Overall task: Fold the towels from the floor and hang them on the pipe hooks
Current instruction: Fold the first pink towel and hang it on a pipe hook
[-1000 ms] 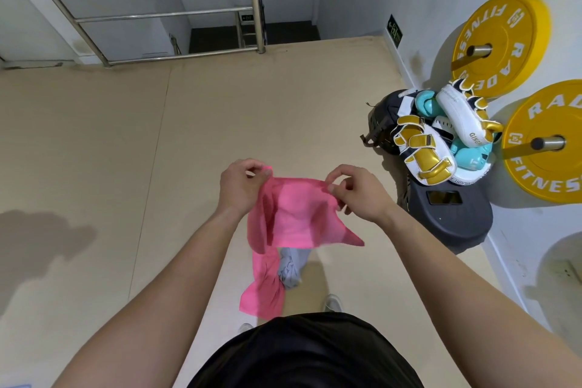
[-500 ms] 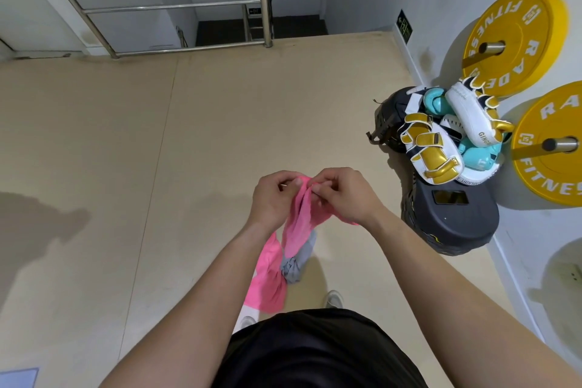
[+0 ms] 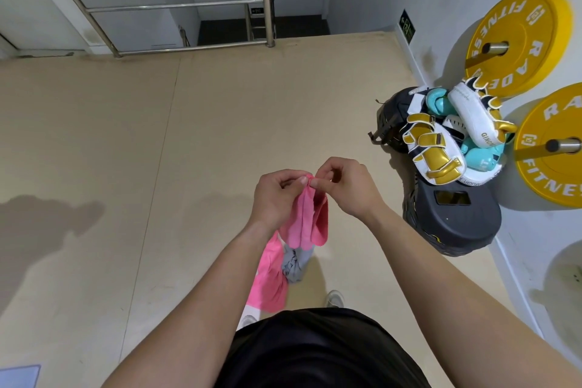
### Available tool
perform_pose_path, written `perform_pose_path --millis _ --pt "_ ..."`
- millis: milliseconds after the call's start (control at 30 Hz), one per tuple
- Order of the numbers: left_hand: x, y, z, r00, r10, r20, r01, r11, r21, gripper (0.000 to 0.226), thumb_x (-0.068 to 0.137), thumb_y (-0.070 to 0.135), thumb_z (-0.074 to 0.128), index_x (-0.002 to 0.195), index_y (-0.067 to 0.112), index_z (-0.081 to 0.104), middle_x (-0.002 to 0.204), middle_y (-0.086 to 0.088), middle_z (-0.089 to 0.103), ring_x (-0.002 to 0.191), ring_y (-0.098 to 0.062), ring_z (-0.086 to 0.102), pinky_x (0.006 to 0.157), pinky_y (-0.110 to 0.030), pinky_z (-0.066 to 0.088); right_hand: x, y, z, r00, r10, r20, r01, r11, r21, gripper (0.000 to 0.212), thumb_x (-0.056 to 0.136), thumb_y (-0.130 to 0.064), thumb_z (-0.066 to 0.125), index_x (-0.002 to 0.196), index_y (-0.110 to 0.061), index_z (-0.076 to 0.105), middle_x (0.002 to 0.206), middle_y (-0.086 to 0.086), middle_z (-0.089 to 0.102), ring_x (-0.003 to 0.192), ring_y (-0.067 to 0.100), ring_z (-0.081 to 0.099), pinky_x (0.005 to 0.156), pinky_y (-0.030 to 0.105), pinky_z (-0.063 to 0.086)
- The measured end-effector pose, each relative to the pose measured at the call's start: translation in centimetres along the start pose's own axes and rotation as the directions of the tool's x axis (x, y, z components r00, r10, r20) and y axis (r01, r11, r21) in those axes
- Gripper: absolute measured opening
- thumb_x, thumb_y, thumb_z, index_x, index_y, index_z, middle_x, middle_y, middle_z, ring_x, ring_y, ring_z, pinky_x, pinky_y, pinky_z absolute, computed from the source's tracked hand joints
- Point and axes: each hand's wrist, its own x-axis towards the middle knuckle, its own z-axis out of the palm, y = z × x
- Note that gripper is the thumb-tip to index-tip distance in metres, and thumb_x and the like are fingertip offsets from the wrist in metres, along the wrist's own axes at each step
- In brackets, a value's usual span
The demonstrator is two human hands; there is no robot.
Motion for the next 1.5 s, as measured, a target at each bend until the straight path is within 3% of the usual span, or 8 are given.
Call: perform_pose_path --millis 167,433,567,700,833,967,1167,1500 --pt "-0.4 0.3 -0.1 0.998 0.022 0.067 -0.026 0.998 0.059 0.017 0.093 0.009 0.064 0.099 0.020 0.076 0.094 0.004 0.076 0.091 -0.012 0.070 0.087 -0.031 0.055 0.3 -0.1 0.3 0.998 0.063 -0.012 -0.063 0.998 -0.028 0.020 0.080 -0.036 0.078 0.091 -0.024 0.067 0.064 -0.007 0.066 0.059 0.004 0.059 0.058 0.025 0.045" --pt "-0.1 0.5 -0.6 0.991 0.021 0.135 -0.035 0.994 0.107 0.018 0.085 -0.001 0.070 0.097 0.012 0.075 0.077 0.005 0.072 0.075 -0.007 0.066 0.083 -0.027 0.054 0.1 -0.2 0.0 0.988 0.058 0.146 -0.059 0.998 0.002 0.016 0.088 -0.026 0.071 0.075 -0.018 0.072 0.057 -0.005 0.067 0.051 0.003 0.055 0.055 0.019 0.042" --pt "0.2 1.4 -1.3 0.985 0.064 0.159 -0.085 0.988 0.129 0.019 0.089 -0.005 0.063 0.095 0.008 0.075 0.073 0.014 0.071 0.074 0.000 0.064 0.075 -0.014 0.048 0.1 0.1 -0.6 0.957 0.047 0.286 -0.117 0.966 0.232 0.010 0.093 -0.011 0.064 0.088 -0.010 0.073 0.067 0.008 0.069 0.059 0.012 0.052 0.059 0.022 0.040" --pt "0.4 2.1 -1.7 0.978 0.096 0.185 -0.122 0.983 0.136 0.023 0.090 -0.002 0.061 0.089 0.017 0.074 0.082 0.013 0.072 0.082 -0.001 0.065 0.077 -0.012 0.046 0.1 -0.4 -0.7 0.959 0.014 0.285 -0.069 0.980 0.185 0.019 0.092 -0.009 0.062 0.096 -0.023 0.075 0.078 -0.005 0.061 0.062 -0.003 0.051 0.062 0.011 0.040" --pt "0.8 2.2 -2.2 0.976 0.122 0.182 -0.156 0.970 0.185 0.025 0.090 0.000 0.059 0.086 0.021 0.071 0.082 0.015 0.070 0.084 -0.004 0.063 0.079 -0.014 0.046 0.3 -0.7 -0.2 0.956 0.038 0.290 -0.093 0.979 0.180 0.026 0.091 -0.008 0.060 0.087 -0.028 0.074 0.101 -0.006 0.065 0.082 0.000 0.058 0.078 0.015 0.042" --pt "1.2 2.1 -2.8 0.979 0.120 0.166 -0.151 0.969 0.193 0.026 0.090 -0.001 0.060 0.086 0.022 0.070 0.081 0.015 0.068 0.081 -0.005 0.061 0.078 -0.015 0.045 0.5 -0.7 0.1 0.948 -0.006 0.319 -0.061 0.977 0.202 0.017 0.086 -0.002 0.064 0.084 -0.017 0.074 0.078 -0.006 0.065 0.076 0.007 0.058 0.076 0.015 0.047" --pt "1.1 1.9 -2.8 0.986 0.074 0.149 -0.098 0.983 0.157 0.024 0.092 -0.001 0.059 0.086 0.020 0.070 0.085 0.003 0.067 0.078 -0.005 0.057 0.075 -0.013 0.046 0.8 -0.4 1.1 0.951 0.025 0.308 -0.082 0.982 0.173 0.015 0.076 -0.008 0.064 0.081 -0.020 0.073 0.069 0.002 0.064 0.068 0.013 0.058 0.072 0.036 0.050" --pt "1.4 1.8 -2.9 0.990 0.037 0.137 -0.060 0.984 0.169 0.023 0.092 0.004 0.062 0.086 0.024 0.071 0.089 -0.016 0.068 0.079 -0.013 0.056 0.076 -0.023 0.047 0.9 -0.4 1.4 0.973 0.021 0.229 -0.001 0.996 -0.087 0.029 0.070 0.002 0.056 0.070 -0.027 0.058 0.065 -0.006 0.058 0.059 0.012 0.051 0.059 0.032 0.043"
